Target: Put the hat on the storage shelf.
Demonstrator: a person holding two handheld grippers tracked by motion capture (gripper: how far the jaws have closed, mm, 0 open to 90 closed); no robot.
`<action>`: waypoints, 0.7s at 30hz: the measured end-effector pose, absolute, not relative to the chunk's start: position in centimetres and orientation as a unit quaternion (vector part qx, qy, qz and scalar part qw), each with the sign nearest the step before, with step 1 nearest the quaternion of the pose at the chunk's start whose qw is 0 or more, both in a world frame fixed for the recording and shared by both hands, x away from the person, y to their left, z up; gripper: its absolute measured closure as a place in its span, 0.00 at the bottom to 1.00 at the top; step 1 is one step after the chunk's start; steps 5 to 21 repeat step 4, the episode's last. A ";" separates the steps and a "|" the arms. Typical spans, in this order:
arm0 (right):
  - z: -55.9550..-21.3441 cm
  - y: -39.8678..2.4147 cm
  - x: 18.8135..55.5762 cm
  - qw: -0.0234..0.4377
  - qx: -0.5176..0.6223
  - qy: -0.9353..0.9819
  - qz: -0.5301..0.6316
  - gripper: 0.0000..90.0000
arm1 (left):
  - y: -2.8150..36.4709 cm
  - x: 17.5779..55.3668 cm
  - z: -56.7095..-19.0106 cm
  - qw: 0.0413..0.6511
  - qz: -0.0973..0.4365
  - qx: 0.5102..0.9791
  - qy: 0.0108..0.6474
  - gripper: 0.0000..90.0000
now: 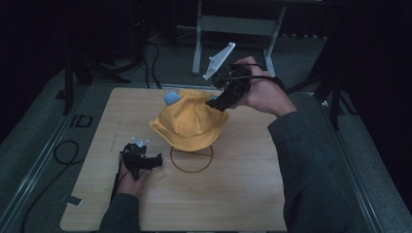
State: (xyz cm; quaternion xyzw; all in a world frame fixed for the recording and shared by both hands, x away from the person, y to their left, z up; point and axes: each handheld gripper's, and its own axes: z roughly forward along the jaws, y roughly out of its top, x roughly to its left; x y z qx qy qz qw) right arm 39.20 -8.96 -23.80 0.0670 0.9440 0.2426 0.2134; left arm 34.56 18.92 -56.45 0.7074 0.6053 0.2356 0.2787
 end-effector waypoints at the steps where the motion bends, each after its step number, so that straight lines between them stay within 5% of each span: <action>1: -23.8 -9.0 39.1 0.214 0.069 0.944 0.243 0.32 | 18.9 34.6 -56.5 0.279 0.236 0.707 0.605 0.00; 21: -23.6 -9.3 39.0 0.219 0.070 0.943 0.242 0.31 | 18.9 34.6 -56.5 0.279 0.236 0.707 0.605 0.00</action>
